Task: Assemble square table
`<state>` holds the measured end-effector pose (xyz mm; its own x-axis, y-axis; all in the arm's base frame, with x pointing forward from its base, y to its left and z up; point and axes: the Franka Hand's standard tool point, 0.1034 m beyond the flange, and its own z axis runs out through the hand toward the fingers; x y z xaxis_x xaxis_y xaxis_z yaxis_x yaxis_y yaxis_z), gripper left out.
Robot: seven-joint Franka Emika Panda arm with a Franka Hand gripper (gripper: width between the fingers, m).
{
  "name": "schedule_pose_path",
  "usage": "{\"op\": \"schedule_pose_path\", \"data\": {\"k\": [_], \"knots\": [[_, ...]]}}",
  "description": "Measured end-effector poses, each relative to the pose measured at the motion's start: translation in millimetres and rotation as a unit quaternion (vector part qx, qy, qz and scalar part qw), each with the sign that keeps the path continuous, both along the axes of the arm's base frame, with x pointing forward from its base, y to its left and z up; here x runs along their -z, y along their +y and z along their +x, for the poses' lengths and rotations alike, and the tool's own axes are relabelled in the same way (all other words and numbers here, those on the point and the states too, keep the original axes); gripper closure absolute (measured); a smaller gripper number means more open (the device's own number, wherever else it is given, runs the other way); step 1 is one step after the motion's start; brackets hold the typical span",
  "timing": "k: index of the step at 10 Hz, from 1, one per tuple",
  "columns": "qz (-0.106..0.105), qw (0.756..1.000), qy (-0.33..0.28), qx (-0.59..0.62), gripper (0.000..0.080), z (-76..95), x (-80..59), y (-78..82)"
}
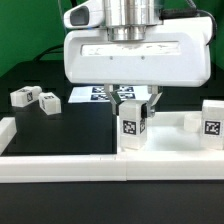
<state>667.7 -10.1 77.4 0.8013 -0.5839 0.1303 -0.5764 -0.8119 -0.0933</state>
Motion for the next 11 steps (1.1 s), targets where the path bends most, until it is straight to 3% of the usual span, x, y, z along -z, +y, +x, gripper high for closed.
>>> {"op": "schedule_pose_path", "data": {"k": [2,4,6,8,10,11], "knots": [[0.033,0.978,-0.001,0.205,0.0506,-2.5,1.0,0.2],[0.059,0.934,0.008,0.353,0.0506,-4.3,1.9,5.1],[0.095,0.874,0.012,0.477,0.0506,-4.3,2.2,6.0],[0.108,0.842,0.017,0.528,0.0506,-4.0,1.4,5.2],[0.110,0.832,0.018,0.543,0.0506,-4.3,1.7,6.2],[0.109,0.837,0.018,0.536,0.0402,-4.3,1.7,6.1]]}}
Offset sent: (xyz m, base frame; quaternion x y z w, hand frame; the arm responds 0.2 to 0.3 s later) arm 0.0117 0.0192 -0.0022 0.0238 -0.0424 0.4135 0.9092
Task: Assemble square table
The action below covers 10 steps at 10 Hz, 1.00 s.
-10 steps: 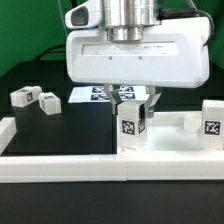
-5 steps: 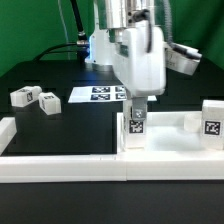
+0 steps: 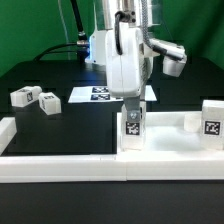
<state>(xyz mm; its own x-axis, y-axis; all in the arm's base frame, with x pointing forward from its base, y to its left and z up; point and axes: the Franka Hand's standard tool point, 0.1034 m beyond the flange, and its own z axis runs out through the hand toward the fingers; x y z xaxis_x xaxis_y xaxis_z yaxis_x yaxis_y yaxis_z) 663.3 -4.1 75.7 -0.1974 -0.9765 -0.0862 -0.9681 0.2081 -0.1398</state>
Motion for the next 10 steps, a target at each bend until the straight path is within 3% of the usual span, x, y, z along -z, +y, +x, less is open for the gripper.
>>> {"op": "schedule_pose_path", "data": {"k": [1,2,3,4,7,8,10], "knots": [[-0.004,1.000,-0.001,-0.021,0.0268,0.0,0.0,0.1],[-0.024,0.995,-0.011,-0.100,0.0268,0.4,0.8,0.3],[-0.046,0.979,-0.023,-0.198,0.0176,0.1,2.3,2.1],[-0.065,0.955,-0.032,-0.289,0.0155,-0.5,1.2,2.2],[-0.083,0.914,-0.036,-0.395,0.0150,-1.5,-0.8,0.9],[-0.095,0.890,-0.037,-0.445,0.0150,-1.2,-0.5,-1.0],[-0.138,0.785,-0.025,-0.603,0.0150,1.0,3.9,-0.8]]}}
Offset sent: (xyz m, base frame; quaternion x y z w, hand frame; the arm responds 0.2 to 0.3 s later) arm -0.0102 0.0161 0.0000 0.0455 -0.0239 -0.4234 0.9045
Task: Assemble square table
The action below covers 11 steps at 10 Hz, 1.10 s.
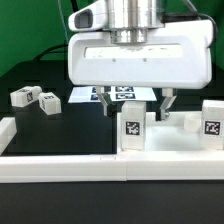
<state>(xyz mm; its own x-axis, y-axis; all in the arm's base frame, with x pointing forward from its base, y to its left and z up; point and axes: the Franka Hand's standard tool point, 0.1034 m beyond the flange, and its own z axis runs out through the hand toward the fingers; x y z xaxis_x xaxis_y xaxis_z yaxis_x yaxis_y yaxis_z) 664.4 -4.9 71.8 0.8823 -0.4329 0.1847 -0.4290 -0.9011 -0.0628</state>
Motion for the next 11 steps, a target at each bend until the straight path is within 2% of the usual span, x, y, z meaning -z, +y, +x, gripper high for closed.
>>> {"op": "schedule_pose_path", "data": {"k": [1,2,3,4,5,6,8,9,11], "knots": [[-0.018,0.998,0.002,-0.064,0.0150,3.4,0.1,1.6],[-0.016,0.998,0.001,-0.055,0.0150,3.8,-0.1,1.2],[-0.014,0.999,0.001,-0.046,0.0253,3.7,0.1,1.2],[-0.015,0.999,0.001,-0.046,0.0401,3.7,0.1,0.9],[-0.008,1.000,0.000,-0.016,0.0401,3.5,0.3,0.8],[0.000,1.000,-0.001,0.028,0.0509,3.3,0.5,-0.4],[0.011,0.996,-0.002,0.085,0.0509,3.2,0.7,-1.4],[0.024,0.989,0.000,0.146,0.0509,3.5,1.3,-3.2],[0.057,0.956,0.022,0.287,0.0509,4.1,1.3,-5.6]]}}
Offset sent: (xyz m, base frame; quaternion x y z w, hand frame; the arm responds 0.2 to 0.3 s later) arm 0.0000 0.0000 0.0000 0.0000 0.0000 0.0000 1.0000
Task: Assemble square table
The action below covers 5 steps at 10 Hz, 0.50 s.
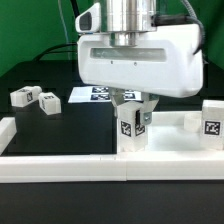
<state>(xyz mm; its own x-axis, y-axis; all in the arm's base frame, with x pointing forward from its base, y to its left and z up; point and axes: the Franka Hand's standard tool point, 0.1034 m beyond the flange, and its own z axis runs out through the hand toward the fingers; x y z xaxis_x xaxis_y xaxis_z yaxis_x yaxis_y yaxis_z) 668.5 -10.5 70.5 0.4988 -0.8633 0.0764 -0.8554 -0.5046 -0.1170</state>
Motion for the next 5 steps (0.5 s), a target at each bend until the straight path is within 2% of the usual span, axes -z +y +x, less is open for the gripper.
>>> {"op": "schedule_pose_path", "data": {"k": [1,3,4,5], "knots": [[0.017,0.998,0.015,0.063,0.0509,-0.8,0.2,0.7],[0.073,0.973,0.027,0.219,0.0509,-1.8,-1.0,1.8],[0.086,0.952,0.025,0.293,0.0509,-1.8,0.2,3.1],[0.093,0.943,0.025,0.317,0.0509,-1.8,1.2,2.2]]}}
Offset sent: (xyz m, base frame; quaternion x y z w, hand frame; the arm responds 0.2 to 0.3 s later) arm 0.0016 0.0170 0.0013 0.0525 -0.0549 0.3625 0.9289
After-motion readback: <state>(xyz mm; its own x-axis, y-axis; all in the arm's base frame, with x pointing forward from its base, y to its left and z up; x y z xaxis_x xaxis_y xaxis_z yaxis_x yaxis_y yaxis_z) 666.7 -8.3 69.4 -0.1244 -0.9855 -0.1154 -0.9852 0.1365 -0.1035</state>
